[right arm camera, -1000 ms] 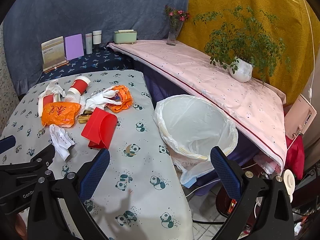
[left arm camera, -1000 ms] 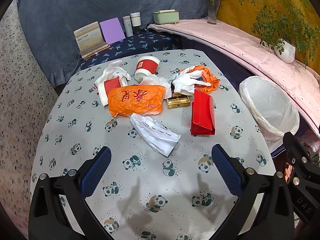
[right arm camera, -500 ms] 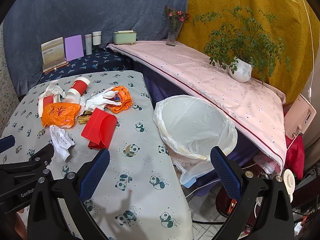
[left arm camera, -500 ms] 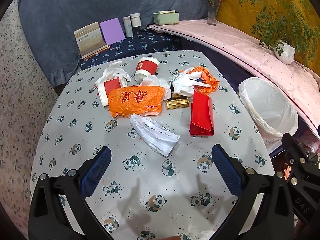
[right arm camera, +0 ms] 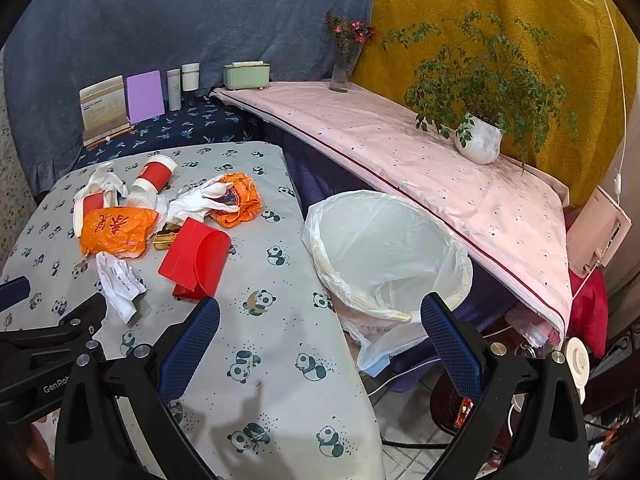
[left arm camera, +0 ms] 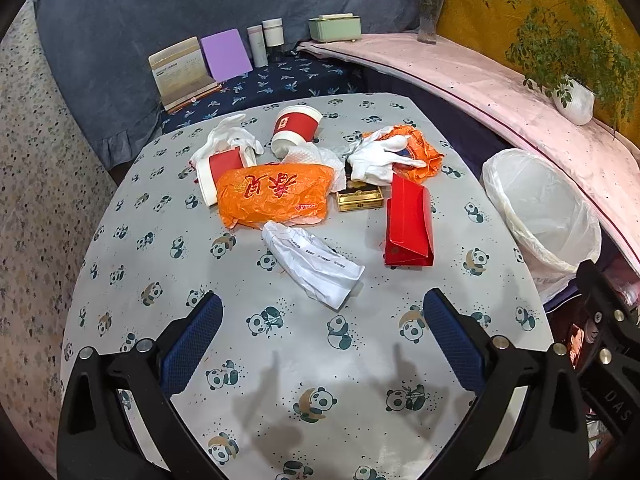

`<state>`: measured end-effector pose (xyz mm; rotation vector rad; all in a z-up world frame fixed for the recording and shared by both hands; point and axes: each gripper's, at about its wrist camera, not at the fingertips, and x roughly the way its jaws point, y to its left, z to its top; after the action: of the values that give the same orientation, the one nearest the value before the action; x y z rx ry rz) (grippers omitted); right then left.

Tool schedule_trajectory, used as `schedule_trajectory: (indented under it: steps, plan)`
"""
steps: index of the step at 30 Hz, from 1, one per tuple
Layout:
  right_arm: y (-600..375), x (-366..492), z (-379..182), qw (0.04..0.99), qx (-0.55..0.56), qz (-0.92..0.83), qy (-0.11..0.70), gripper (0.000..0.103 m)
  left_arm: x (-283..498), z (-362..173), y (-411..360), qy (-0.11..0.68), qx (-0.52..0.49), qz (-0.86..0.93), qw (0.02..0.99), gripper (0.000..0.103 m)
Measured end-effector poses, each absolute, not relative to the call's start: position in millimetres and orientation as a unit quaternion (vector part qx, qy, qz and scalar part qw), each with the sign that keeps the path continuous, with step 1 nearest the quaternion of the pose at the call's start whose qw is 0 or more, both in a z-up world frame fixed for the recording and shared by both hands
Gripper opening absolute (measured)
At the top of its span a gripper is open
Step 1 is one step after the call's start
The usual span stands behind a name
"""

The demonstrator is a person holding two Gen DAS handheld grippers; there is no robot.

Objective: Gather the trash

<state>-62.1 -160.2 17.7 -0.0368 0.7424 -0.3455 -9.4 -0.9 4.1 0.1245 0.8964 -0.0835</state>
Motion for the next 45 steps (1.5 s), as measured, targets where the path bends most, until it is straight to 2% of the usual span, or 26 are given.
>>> schedule_trajectory:
  steps: [45]
  plan:
    - [-164.6,-54.6,11.0,0.912,-0.019,-0.175,0.370,0.096,-2.3,-2.5,-2.9,0.426,0.060,-0.059,0.901,0.096]
